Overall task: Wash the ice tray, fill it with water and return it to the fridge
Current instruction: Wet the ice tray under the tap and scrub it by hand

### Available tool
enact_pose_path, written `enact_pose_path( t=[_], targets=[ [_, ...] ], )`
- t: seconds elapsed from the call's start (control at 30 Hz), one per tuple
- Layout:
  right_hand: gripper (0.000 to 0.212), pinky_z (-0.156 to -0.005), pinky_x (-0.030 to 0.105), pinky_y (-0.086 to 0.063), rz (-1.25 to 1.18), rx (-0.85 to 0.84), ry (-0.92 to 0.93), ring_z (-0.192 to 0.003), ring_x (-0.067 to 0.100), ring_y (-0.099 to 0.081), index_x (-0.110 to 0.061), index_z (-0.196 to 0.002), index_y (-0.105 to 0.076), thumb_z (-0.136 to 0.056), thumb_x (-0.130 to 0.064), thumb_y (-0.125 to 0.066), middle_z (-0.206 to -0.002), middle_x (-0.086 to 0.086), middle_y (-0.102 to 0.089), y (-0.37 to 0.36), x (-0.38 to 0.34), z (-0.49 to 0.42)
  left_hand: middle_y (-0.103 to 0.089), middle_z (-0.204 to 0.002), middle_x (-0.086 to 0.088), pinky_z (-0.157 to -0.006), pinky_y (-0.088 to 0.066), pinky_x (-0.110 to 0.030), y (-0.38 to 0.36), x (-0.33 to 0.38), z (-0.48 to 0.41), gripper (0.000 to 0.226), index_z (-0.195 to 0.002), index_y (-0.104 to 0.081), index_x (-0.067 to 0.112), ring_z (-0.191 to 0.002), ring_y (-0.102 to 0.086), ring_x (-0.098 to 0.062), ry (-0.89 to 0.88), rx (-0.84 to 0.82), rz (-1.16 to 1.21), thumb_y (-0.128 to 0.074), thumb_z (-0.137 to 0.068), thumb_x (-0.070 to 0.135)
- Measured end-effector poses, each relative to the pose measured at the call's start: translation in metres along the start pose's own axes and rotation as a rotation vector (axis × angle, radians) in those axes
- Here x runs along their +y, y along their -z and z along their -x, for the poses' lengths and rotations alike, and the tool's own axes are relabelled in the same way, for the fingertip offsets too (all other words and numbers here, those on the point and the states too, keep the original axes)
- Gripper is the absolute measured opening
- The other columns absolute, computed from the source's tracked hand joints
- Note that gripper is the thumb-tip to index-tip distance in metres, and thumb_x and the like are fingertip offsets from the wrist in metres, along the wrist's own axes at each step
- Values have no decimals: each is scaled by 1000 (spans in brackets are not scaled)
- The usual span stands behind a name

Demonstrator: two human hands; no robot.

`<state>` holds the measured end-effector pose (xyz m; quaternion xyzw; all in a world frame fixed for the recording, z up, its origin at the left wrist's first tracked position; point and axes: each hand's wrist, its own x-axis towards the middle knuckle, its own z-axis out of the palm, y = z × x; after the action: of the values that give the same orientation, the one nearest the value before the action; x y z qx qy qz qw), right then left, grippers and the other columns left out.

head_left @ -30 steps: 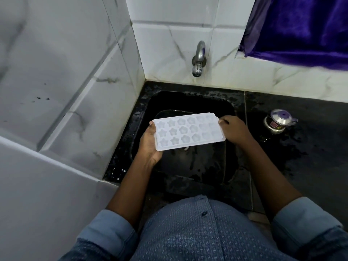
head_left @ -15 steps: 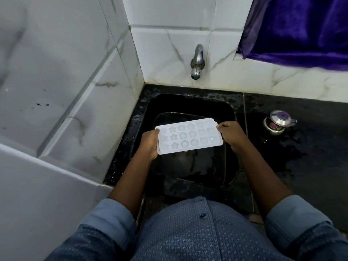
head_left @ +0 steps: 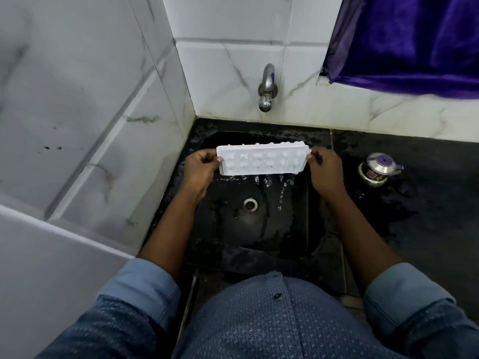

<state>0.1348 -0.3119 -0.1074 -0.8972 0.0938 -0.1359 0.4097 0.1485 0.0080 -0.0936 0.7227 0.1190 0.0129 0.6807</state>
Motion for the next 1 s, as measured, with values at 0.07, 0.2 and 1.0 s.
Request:
enact_pose_path(
  t=[0.07,0.2,1.0],
  targets=[
    [22,-93,38,-36,187,35,59,-111,40,-56,-15,-117,-73,-101,-21,-60,-115,15,-69,1,6,0,-80,-89,8,-83,-60,-28,4,-2,1,17,-95,-78,14,-84,-74,-8,-126,-20,-83,-76,-91,-3],
    [23,-89,48,-42,315,98,148,-107,46,-57,-16,-120,-71,-102,-16,-57,-110,17,-72,6,3,6,-80,-97,2,-88,-59,-36,13,-7,5,12,-98,-82,12,-91,-74,-18,-372,36,-471,-83,-86,11],
    [28,-81,45,-47,282,101,299,-94,40,-62,-13,-116,-72,-93,-4,-59,-106,12,-75,15,12,15,-73,-104,-5,-79,-49,-51,0,-10,32,24,-88,-70,9,-95,-64,-36,-840,176,-864,-69,-74,-10]
  ],
)
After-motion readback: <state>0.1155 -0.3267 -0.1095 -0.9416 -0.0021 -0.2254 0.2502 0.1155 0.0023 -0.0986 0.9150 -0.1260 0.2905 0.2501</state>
